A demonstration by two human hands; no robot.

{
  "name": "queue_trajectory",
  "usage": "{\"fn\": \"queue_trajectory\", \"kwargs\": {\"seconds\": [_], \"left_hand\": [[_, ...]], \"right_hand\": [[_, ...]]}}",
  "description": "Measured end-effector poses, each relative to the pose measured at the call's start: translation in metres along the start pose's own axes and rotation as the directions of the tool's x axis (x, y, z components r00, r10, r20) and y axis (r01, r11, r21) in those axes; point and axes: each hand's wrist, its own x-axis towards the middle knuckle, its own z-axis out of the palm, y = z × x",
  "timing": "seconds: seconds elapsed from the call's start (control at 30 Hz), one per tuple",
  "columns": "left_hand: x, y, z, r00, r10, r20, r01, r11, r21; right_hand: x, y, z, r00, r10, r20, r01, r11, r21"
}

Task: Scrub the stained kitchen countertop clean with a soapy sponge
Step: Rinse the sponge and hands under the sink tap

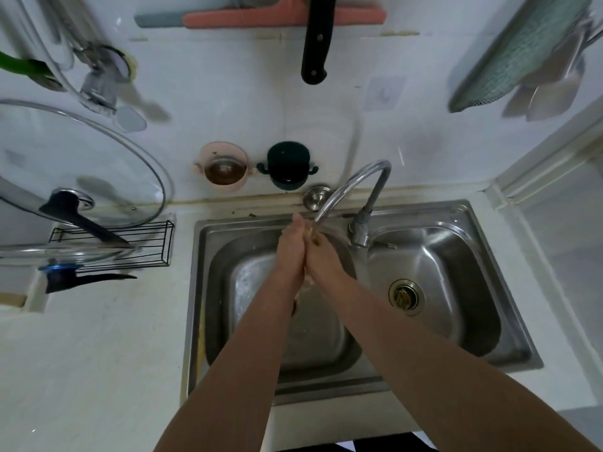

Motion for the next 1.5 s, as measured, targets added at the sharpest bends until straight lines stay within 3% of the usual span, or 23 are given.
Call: {"fn": "queue_trajectory", "kwargs": {"seconds": [0.07,0.13,0.2,0.27,0.37,0.53,0.63,0.73,0.87,1.0,1.1,1.2,1.27,1.33,1.5], "left_hand": [[0.009,-0.015,-0.002,1.0,0.013,-0.011,-0.012,0.997,0.074],[0.017,-0.027,-0.009,0.99,-0.135,-0.026,0.138,0.964,0.229],[0.022,-0.033,-0.015,0.974,-0.185,-0.132,0.219,0.919,0.329],[0.015,-0.034,-0.023,0.964,-0.143,-0.222,0.18,0.971,0.157],[0.015,-0.035,-0.025,0.947,-0.278,-0.164,0.243,0.948,-0.204],[0.002,-0.017,-0.005,0.973,-0.21,0.095,0.229,0.93,-0.289],[-0.001,-0.015,0.007,0.981,-0.165,0.104,0.183,0.962,-0.204],[-0.001,-0.027,0.009,0.976,-0.193,0.105,0.215,0.932,-0.293],[-0.006,-0.024,0.003,0.955,-0.233,0.181,0.288,0.871,-0.398],[0.003,-0.019,-0.016,0.931,-0.274,0.241,0.349,0.86,-0.373],[0.006,-0.02,-0.02,0.915,-0.244,0.322,0.369,0.827,-0.423],[0.008,-0.019,-0.018,0.895,-0.23,0.382,0.397,0.802,-0.447],[0.009,-0.019,-0.016,0.901,-0.213,0.378,0.386,0.79,-0.476],[0.01,-0.016,-0.014,0.912,-0.202,0.357,0.367,0.789,-0.492],[0.016,-0.022,-0.016,0.919,-0.313,0.238,0.39,0.802,-0.453]], "right_hand": [[0.0,0.002,-0.004,0.997,-0.061,-0.036,0.058,0.996,-0.064],[-0.006,-0.004,-0.006,0.995,-0.087,-0.053,0.077,0.983,-0.167],[-0.008,-0.005,-0.008,0.997,-0.08,0.006,0.079,0.973,-0.218],[-0.01,-0.005,-0.01,0.996,-0.074,0.052,0.084,0.966,-0.243],[-0.013,-0.002,-0.012,0.997,-0.07,0.034,0.077,0.965,-0.252],[-0.006,0.004,-0.007,0.981,-0.179,-0.073,0.147,0.936,-0.32],[0.006,0.009,-0.012,0.976,-0.204,-0.071,0.163,0.91,-0.381],[0.018,0.015,-0.016,0.967,-0.254,0.008,0.214,0.798,-0.563],[0.022,0.014,-0.024,0.95,-0.296,0.099,0.29,0.721,-0.629],[0.023,0.018,-0.039,0.926,-0.351,0.138,0.376,0.829,-0.414],[0.02,0.022,-0.044,0.931,-0.316,0.183,0.359,0.881,-0.308],[0.018,0.018,-0.047,0.955,-0.29,0.07,0.297,0.91,-0.29],[0.019,0.02,-0.046,0.972,-0.234,-0.016,0.219,0.932,-0.29],[0.019,0.022,-0.045,0.994,-0.111,-0.013,0.106,0.971,-0.214],[0.024,0.03,-0.049,0.991,-0.126,0.036,0.131,0.955,-0.266]]}}
